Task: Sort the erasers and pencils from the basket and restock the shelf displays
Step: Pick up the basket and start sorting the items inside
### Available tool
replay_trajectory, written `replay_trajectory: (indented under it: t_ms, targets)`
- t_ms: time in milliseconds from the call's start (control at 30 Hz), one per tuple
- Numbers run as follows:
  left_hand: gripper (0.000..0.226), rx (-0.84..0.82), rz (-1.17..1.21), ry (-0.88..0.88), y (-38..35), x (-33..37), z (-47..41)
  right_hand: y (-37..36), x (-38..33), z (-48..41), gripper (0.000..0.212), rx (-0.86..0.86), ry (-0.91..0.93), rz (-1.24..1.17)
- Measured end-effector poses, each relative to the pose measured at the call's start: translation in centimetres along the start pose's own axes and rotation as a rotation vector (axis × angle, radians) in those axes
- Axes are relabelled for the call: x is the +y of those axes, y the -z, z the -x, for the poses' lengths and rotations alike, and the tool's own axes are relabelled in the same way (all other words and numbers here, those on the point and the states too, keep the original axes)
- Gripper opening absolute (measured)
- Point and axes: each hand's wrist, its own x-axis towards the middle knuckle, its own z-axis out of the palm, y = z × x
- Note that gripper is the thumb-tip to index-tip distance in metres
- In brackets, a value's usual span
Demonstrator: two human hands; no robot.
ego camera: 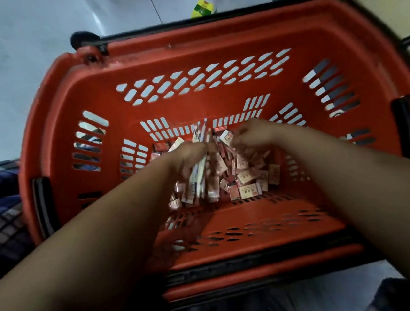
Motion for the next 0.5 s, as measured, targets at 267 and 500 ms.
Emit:
replay_trajectory:
  t_ms: [267, 500]
  targets:
    - [0.038, 0.139, -0.402, 0.078, 0.8, 3.7, 7.5, 3.7, -4.1, 5.0, 0.019, 0.025, 0.026, 0.136]
    - [0.013, 0.133, -0.292, -0.226, -0.9, 8.8, 15.0, 5.6, -6.9, 13.9, 0.025, 0.195, 0.144, 0.355]
